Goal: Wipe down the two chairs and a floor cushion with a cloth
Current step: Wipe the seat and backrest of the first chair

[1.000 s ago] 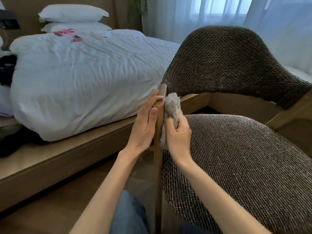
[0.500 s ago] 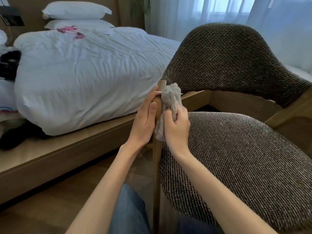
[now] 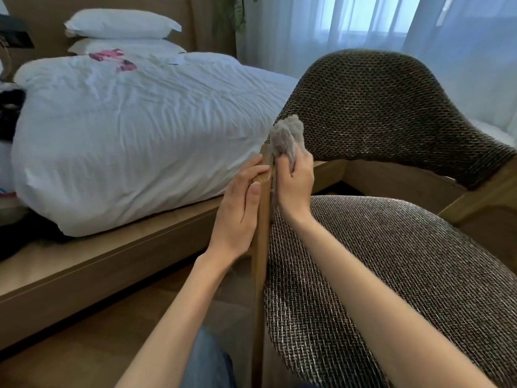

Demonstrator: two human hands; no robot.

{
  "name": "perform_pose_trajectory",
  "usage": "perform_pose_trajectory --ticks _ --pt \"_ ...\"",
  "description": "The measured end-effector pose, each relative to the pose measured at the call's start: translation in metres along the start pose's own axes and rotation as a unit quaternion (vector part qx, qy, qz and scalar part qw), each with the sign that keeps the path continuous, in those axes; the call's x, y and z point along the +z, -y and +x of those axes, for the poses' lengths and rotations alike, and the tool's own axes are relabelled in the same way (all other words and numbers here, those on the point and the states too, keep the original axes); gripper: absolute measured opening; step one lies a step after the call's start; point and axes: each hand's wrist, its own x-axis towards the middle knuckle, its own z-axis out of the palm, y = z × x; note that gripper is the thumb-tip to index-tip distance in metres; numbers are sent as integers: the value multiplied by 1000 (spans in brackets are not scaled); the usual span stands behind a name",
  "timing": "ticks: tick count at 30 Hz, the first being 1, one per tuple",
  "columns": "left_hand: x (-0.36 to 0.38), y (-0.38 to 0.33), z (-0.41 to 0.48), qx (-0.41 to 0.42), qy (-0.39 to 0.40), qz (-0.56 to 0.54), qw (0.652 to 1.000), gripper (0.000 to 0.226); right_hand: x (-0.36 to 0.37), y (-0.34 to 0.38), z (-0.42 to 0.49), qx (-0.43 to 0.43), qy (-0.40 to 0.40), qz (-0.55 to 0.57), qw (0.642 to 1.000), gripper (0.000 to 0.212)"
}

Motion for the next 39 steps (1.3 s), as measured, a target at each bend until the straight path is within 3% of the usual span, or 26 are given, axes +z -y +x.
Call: perform_pose_trajectory --ticks 6,12,15,18,22,24,27,30,36,39 --pt "3 1 2 10 -19 3 1000 31 15 -37 11 39 -42 -12 998 39" --pt "5 1 1 11 -25 -16 999 34 7 -79 -28 217 23 -54 974 27" --pt "5 1 1 13 -23 -18 1000 34 7 -48 -19 175 -11 -2 984 29" --pt "8 2 0 15 -34 -28 999 35 -1 -22 -22 89 6 5 996 38" --pt "12 3 -1 11 -44 -41 998 33 -19 -11 -55 56 28 29 998 34" --pt "14 3 -2 4 -42 -49 998 33 -26 -14 -77 63 45 7 997 29" --pt "16 0 -5 -11 -31 -64 997 32 -34 -25 -106 147 110 -30 983 18" --pt "13 -2 -6 -25 -21 -64 997 31 -38 -27 -110 193 145 -36 970 19" --pt "11 -6 -6 -26 -17 -44 999 32 -36 -2 -101 68 88 -4 994 34" --pt "11 -7 -6 -19 -22 -29 999 31 -41 -8 -117 85 120 -39 988 34"
